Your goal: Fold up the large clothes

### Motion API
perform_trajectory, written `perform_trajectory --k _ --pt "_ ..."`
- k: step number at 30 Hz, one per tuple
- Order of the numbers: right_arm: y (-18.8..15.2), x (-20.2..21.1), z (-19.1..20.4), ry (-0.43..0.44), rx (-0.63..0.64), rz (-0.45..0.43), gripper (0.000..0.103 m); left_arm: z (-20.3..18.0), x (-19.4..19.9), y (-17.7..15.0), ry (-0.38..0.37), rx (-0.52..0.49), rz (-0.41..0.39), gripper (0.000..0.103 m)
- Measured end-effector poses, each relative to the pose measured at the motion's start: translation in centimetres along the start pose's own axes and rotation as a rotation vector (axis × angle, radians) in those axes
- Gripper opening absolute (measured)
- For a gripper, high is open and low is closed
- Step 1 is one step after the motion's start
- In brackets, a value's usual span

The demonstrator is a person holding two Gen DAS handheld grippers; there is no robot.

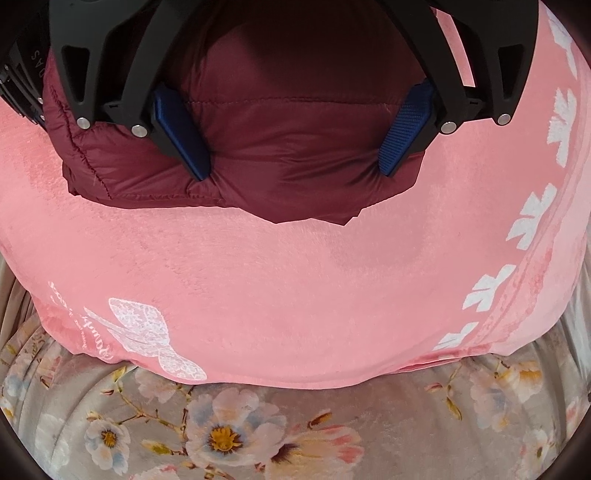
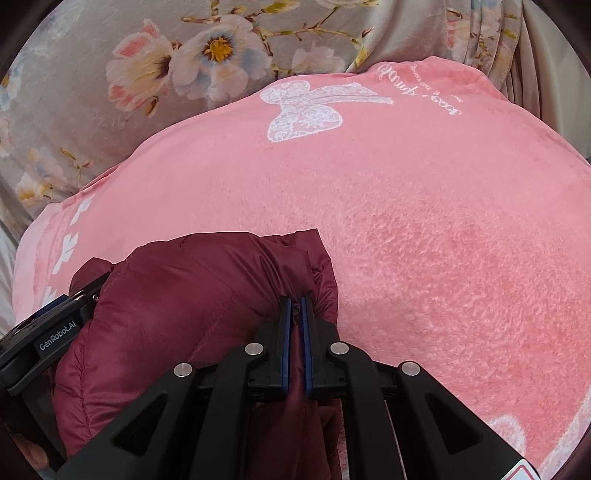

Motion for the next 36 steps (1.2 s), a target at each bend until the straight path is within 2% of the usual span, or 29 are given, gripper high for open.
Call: perform_trajectory --k 12,16,17,19,20,21,22,27,28,29,30,32,34,36 --pt "-0.1 -0.4 0.0 0.006 -0.003 -0.002 0.005 -0.5 -0.2 -0.3 0.043 -0.023 -0.017 0.092" --pt "0.3 0.2 -1.1 0.083 -0.047 0.047 0.008 -0.2 0.0 -0.1 0.016 -0.023 0.002 0.092" --pt "0.4 1.4 -1.6 0.115 -0.071 0.068 0.012 0.4 0.8 -0.3 -0.015 -0.018 0.012 0.092" --pt "0.0 4.2 -2.6 0.187 -0.097 0.066 0.027 1.6 2.4 -0.8 -0.069 0.022 0.027 0.092" --pt "-0.4 5.3 -2.9 0.207 -0.092 0.068 0.046 2.5 3.6 -1.3 -0.122 0.055 0.040 0.092" --pt "-0.9 6.2 -3.2 0.219 -0.080 0.074 0.058 3.2 4.8 -2.0 -0.172 0.078 0.049 0.092" --pt "-1.8 7.2 -3.4 0.222 -0.059 0.088 0.059 3.5 5.5 -2.5 -0.194 0.084 0.053 0.092" --pt "-6.3 8.3 -3.0 0.308 -0.028 0.191 0.059 3.8 9.0 -6.8 -0.227 0.064 0.091 0.092" --pt "-7.0 8.2 -2.6 0.296 -0.008 0.183 0.059 3.6 9.2 -7.4 -0.222 0.055 0.101 0.092" --pt "-7.5 8.4 -2.2 0.270 0.027 0.152 0.049 3.2 9.2 -8.2 -0.215 0.042 0.117 0.092" --pt "-7.5 8.8 -1.9 0.264 0.038 0.127 0.030 2.8 9.0 -8.9 -0.203 0.030 0.133 0.092" --pt "-7.2 10.3 -2.1 0.282 0.020 0.084 0.018 2.5 8.9 -9.9 -0.170 0.021 0.144 0.092" --pt "-7.0 11.4 -2.4 0.275 0.021 0.056 0.013 2.6 9.1 -10.6 -0.164 0.024 0.143 0.093" --pt "-7.6 10.0 -2.8 0.234 0.017 0.094 0.012 2.7 8.9 -11.1 -0.178 0.042 0.148 0.093"
Point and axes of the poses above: each gripper's, at about its wrist camera, not at the fingertips, and x roughly against the way its jaws point, z to its left, y to its top, the point moved 2 cm from there along -x, roughly the way its jaws point, and after that the axes turned 8 degrees about -x, right-handed, at the moved point
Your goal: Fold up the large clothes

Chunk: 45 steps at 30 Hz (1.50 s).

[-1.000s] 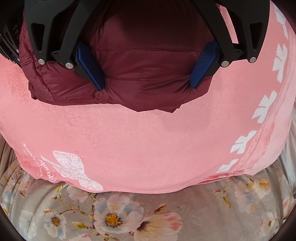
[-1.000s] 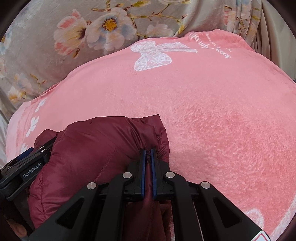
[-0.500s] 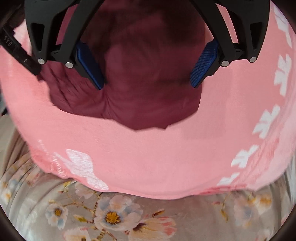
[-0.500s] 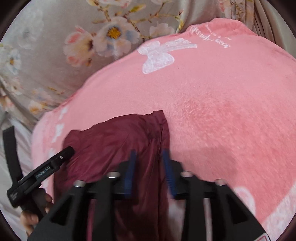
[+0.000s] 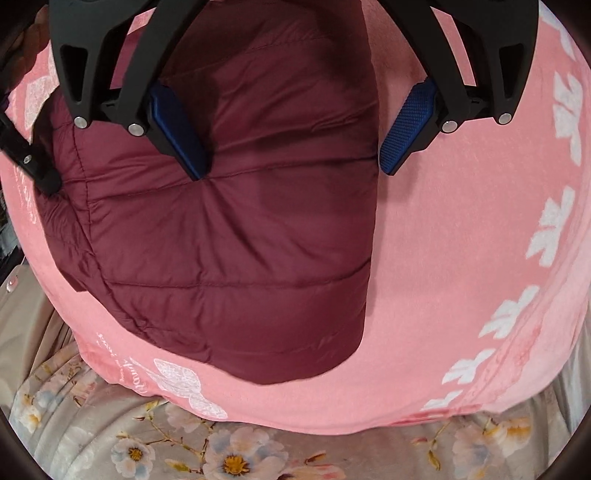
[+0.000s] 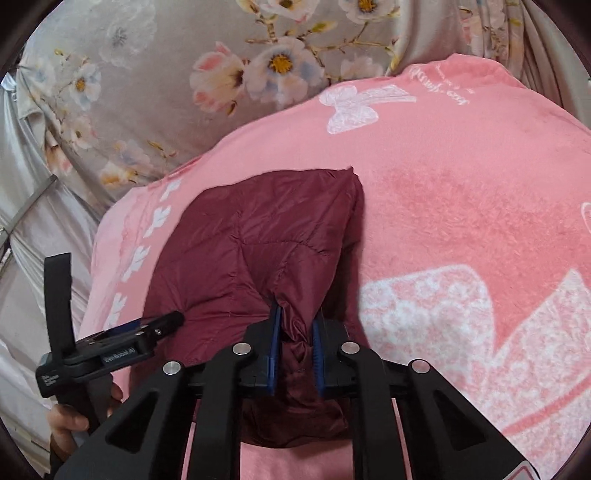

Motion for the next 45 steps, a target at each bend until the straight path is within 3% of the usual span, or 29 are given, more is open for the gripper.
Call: perform_trajectory --k 4,16,19,26,36,43,45 --pt "-1.0 -1.8 -1.5 -0.014 -0.044 0.019 0.012 0.1 -0.7 -0.7 -0.027 0.033 0.012 0.093" --pt "-2.0 -1.6 -1.6 -0.018 -0.054 -0.020 0.016 -0.4 -0.8 -1.2 0.029 0.023 -0.001 0.095" --pt "-2.0 -0.9 -1.3 -0.034 -0.055 -0.015 0.021 -0.4 -0.7 -1.1 0.032 0.022 0.000 0.095" --pt "-0.3 0.4 -1.5 -0.034 -0.077 -0.006 0.046 -0.2 -0.5 -1.0 0.023 0.029 0.003 0.095" --pt "1.9 -1.7 -1.2 -0.039 -0.053 0.037 0.071 3.2 -0.3 0.1 -0.101 0.146 0.043 0.097" --pt "2.2 -3.8 -2.0 0.075 -0.133 0.098 0.072 3.6 -2.5 0.8 -0.228 0.205 0.081 0.098" --pt "2.2 -4.3 -2.2 0.110 -0.155 0.106 0.073 3.4 -2.7 1.0 -0.231 0.203 0.076 0.098"
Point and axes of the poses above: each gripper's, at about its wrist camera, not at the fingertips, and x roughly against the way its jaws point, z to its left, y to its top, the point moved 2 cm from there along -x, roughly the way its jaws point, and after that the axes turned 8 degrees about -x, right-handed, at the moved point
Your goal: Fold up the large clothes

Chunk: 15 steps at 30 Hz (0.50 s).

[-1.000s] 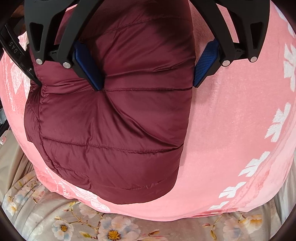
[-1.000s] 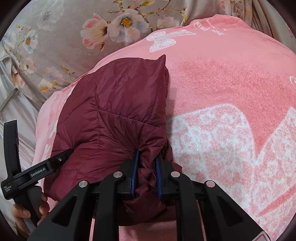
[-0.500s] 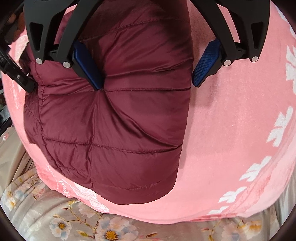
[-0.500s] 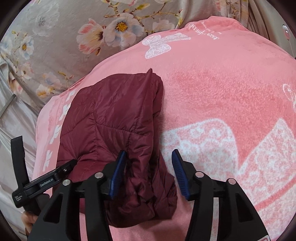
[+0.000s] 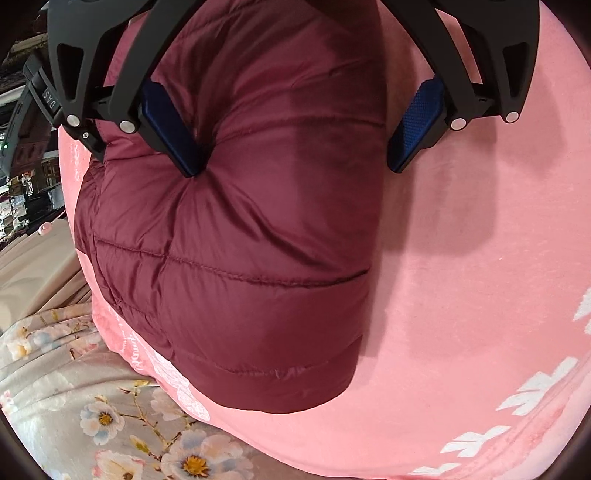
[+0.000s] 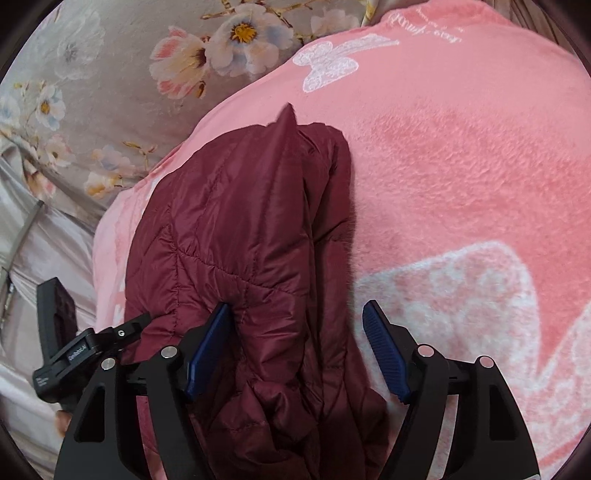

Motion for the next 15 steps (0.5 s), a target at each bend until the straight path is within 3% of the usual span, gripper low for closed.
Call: perform_trajectory --k 15 --pt "-0.1 -1.2 1.5 0.031 0.062 -0.055 0.073 -1.8 -1.1 0.8 0.097 -0.124 -0.045 0.098"
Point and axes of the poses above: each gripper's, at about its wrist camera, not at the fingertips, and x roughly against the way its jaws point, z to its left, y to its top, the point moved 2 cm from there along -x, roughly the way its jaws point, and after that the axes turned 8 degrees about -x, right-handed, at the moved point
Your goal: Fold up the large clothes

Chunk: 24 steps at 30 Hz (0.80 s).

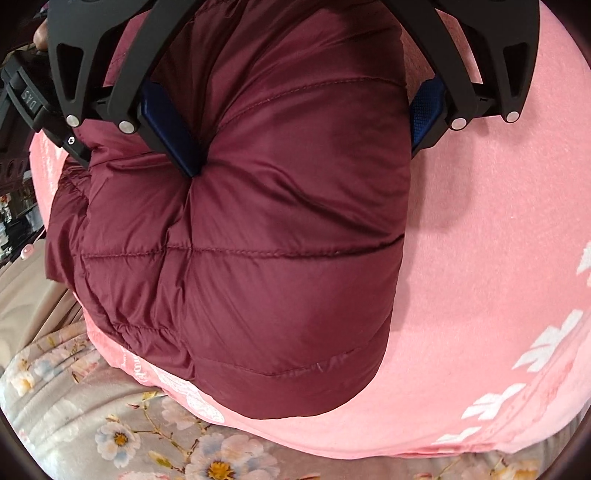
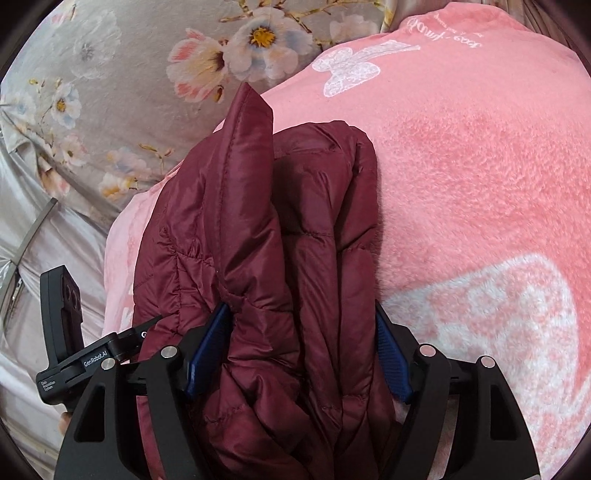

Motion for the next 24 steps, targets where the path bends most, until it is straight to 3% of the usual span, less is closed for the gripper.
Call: perform_trajectory --k 5,11,13,15,18,24 --pt "-0.4 0.0 0.3 -0.004 0.020 -0.028 0.071 0.0 -0.5 0.1 0.017 -0.019 -0.013 0.098" --pt "-0.6 0.2 0.2 0.048 0.004 -0.026 0.049 -0.3 -0.6 0.5 0.015 -0.023 -0.018 0.098" --pt "-0.5 0.6 0.2 0.067 -0.011 -0.029 0.037 -0.6 0.0 0.4 0.019 -0.027 -0.026 0.091" --pt "-0.6 1.4 0.5 0.064 -0.018 -0.032 0.026 -1.5 1.0 0.3 0.046 -0.058 -0.041 0.077" --pt "-0.9 3.3 1.6 0.040 0.002 -0.066 0.022 -2.9 2.8 0.3 0.073 -0.117 -0.068 0.061" --pt "-1.5 7.8 3.2 0.036 0.038 -0.144 0.019 -5.1 6.7 0.2 -0.018 -0.147 -0.115 0.044"
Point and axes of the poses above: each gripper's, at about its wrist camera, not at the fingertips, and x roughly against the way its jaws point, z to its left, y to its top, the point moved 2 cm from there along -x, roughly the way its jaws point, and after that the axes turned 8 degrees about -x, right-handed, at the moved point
